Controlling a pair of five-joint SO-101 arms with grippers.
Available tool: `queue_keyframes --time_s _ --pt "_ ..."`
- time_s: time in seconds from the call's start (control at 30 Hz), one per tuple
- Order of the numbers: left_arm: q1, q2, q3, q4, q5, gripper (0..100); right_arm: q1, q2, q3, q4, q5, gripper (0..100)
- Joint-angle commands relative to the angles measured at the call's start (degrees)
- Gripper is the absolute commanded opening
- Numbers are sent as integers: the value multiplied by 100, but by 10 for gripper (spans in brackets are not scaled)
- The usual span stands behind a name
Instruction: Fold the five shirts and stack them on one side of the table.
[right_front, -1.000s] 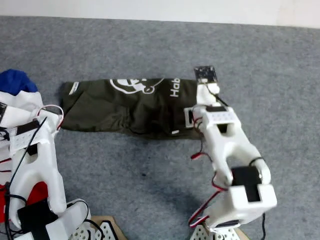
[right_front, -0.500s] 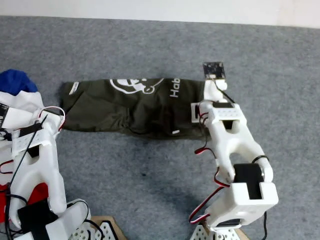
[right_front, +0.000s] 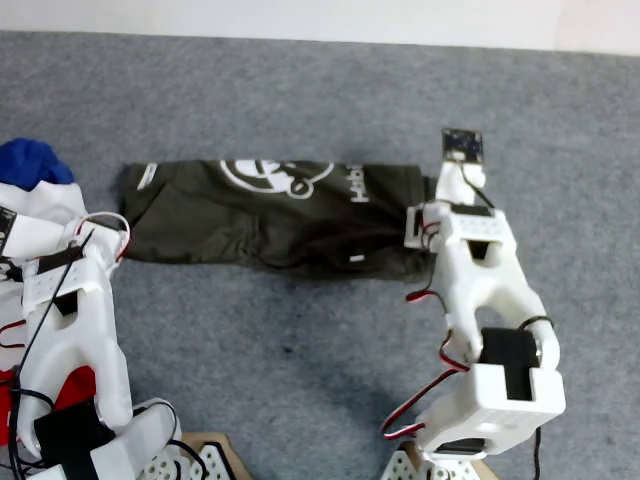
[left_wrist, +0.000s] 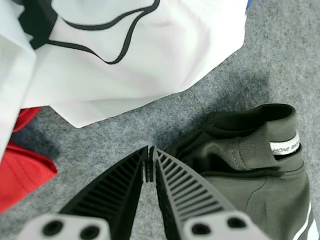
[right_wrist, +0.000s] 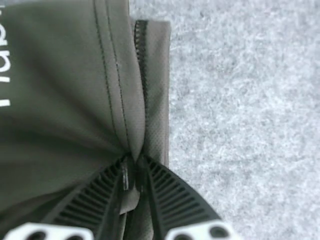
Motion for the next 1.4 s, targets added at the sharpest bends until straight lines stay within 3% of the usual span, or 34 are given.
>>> queue_keyframes --time_s 0.0,0.07,0.23,0.3,0.53,0.93,1.2,1.27,1.37 --pt "110 -224 -22 -88 -62 38 92 -453 -286 57 -105 6" --pt "110 -224 -22 -88 -62 38 92 -725 -251 84 -114 25" --pt "145 -224 -22 -79 -62 38 84 -1086 -233 198 -70 278" --pt "154 -224 -22 -70 -62 38 75 -866 -242 207 -70 327" --pt "163 -224 -22 -62 -62 38 -119 40 -541 215 -79 300" --pt "163 -224 -22 -79 -62 38 -330 -426 -576 215 -475 300" --pt "163 -224 -22 -62 -62 38 -532 435 -813 215 -475 299" --pt "163 -224 -22 -62 -62 38 -523 725 -998 215 -475 272" --pt "163 -224 -22 -62 -62 38 -514 1007 -1174 251 -475 153"
